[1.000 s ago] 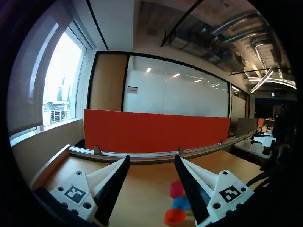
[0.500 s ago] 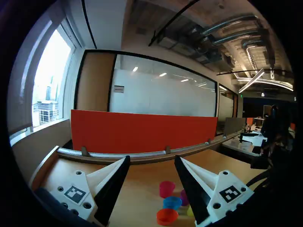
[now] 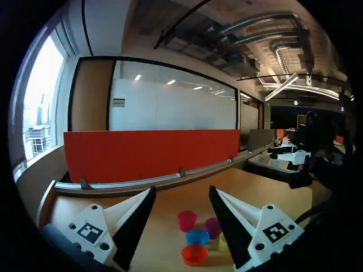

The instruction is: Pour water

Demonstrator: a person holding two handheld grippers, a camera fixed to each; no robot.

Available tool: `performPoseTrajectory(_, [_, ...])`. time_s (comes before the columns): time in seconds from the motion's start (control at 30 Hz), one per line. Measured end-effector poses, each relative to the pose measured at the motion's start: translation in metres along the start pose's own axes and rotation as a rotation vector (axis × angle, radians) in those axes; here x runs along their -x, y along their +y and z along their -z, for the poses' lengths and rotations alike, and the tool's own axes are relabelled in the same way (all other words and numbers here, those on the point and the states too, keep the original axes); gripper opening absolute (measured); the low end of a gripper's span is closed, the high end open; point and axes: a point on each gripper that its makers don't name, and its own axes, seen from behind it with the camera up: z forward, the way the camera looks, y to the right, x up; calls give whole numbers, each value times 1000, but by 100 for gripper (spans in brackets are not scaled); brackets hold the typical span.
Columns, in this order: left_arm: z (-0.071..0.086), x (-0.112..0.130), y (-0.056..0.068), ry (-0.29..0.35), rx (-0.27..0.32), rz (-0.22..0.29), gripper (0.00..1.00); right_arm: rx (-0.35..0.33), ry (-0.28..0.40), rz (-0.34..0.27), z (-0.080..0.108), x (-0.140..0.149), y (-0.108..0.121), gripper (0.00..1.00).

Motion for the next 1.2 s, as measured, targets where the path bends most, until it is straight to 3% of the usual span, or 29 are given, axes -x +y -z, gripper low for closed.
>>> performPoseTrajectory(0.3, [-12, 14, 0, -52, 37, -43, 86, -64, -21, 20, -6, 4, -9, 99])
performPoseTrajectory(0.6, [-22, 37, 5, -132, 107, -59, 86, -132, -110, 86, -8, 27, -20, 99])
performPoseTrajectory(0.9, [-34, 64, 14, -209, 165, -85, 86, -164, -199, 145, -11, 51, -24, 100])
performPoseTrajectory(1.2, [-44, 82, 12, -254, 176, -91, 86, -184, -233, 147, -16, 65, -27, 100])
